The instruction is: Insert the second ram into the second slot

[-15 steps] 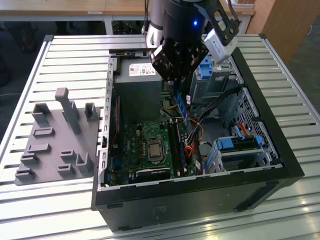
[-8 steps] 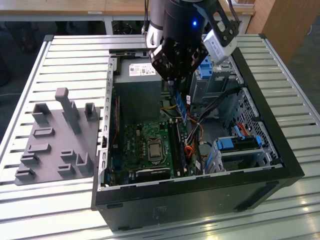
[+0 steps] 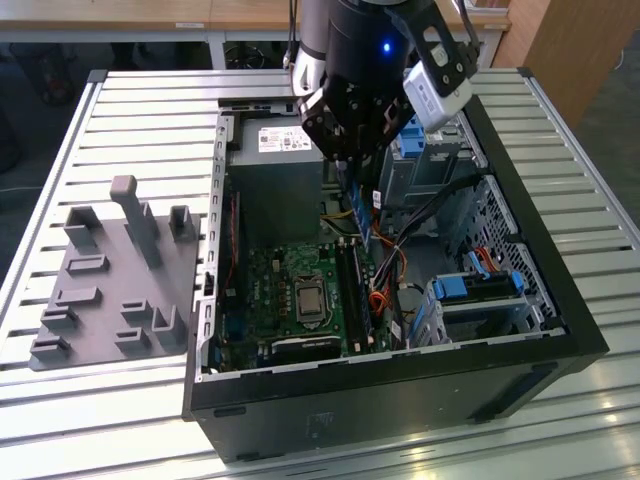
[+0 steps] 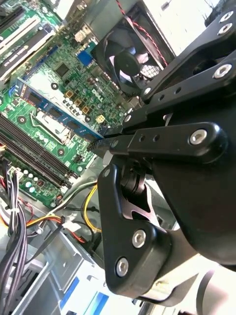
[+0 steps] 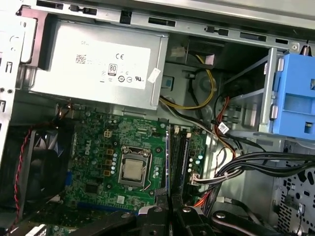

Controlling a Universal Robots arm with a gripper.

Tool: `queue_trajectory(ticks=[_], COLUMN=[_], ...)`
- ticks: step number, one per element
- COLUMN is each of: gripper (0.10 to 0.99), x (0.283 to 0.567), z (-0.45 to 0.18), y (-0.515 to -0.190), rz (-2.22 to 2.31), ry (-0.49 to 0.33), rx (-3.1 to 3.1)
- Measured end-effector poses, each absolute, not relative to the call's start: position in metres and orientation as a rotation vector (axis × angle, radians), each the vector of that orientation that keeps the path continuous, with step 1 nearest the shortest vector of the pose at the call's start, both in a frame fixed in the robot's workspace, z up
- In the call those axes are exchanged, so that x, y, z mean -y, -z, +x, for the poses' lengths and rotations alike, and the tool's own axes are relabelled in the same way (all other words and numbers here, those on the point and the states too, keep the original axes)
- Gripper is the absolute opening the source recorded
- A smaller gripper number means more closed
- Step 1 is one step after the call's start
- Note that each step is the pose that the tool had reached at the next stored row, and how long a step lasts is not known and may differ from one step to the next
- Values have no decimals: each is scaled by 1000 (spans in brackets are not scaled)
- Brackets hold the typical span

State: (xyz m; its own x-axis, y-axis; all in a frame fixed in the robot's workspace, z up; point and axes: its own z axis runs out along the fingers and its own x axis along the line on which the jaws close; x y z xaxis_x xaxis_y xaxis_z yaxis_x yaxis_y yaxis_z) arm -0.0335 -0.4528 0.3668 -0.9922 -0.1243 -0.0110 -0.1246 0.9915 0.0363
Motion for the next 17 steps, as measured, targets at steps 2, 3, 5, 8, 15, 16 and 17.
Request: queue_trajectory(ticks=[2,3,5,8,15,16,17], gripper=[137,137,137,137,137,137,137], x=[453,453,453,453,453,453,453], z=[-34,-34,-34,-34,-34,-34,-34], y=[-367,-367,-367,-367,-366,-366,-366], rz=[-171,-159,-129,-85,-44,-40,-37], ry=[-58,-58,-58,-57,-57,-57,-57], rx=[-3127,-3128,-3129,-3130,-3130,-3130,-3130])
